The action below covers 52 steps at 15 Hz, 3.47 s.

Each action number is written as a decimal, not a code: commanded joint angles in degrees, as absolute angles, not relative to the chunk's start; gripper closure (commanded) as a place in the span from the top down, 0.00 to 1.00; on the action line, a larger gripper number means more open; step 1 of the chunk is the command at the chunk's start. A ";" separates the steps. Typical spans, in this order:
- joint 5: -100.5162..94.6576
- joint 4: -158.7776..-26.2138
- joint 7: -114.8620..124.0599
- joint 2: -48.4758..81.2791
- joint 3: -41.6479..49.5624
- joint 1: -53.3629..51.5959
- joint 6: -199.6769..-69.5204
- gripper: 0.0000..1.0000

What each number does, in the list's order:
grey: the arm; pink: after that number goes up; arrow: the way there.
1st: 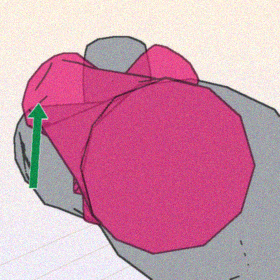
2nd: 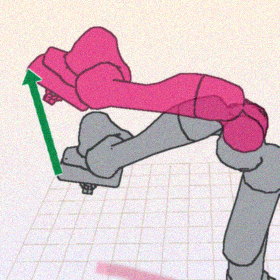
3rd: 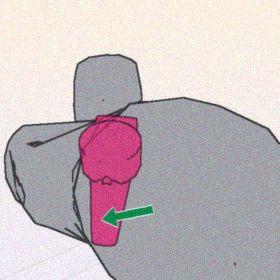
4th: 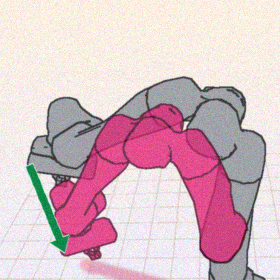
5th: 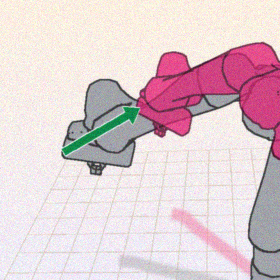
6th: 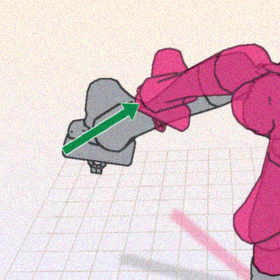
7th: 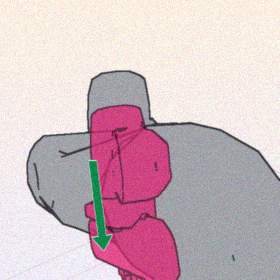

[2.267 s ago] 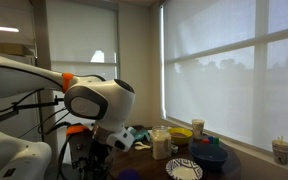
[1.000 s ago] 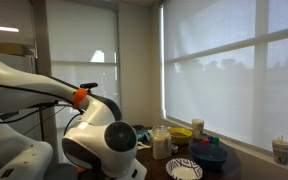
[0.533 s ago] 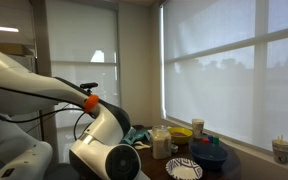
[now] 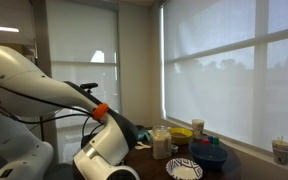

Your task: Place the blue lid on top of the jar

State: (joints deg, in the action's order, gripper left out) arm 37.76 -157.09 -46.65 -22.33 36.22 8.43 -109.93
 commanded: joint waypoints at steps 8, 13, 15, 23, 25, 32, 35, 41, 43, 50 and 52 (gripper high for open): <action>43.12 -154.16 -47.76 -17.05 33.66 13.71 -103.54 0.08; 45.64 -153.00 -47.52 -18.43 31.51 15.68 -99.74 0.02; 46.54 -152.53 -47.52 -19.22 30.64 16.44 -98.53 0.00; 45.96 -146.62 -46.48 -23.74 26.38 17.46 -94.52 0.00; 46.03 -147.49 -47.25 -22.10 26.27 18.06 -95.68 0.00; 46.00 -146.60 -47.11 -23.10 25.75 17.91 -95.42 0.00; 56.95 -144.66 -48.95 -21.45 26.52 15.79 -94.52 0.00; 77.91 -138.94 -48.36 -16.36 23.17 13.55 -91.14 0.00; 81.82 -136.80 -46.95 -13.87 21.63 13.12 -87.99 0.00; 82.13 -131.19 -42.50 -3.84 17.84 13.67 -83.58 0.00; 82.29 -129.94 -41.30 -1.69 17.29 13.63 -82.95 0.00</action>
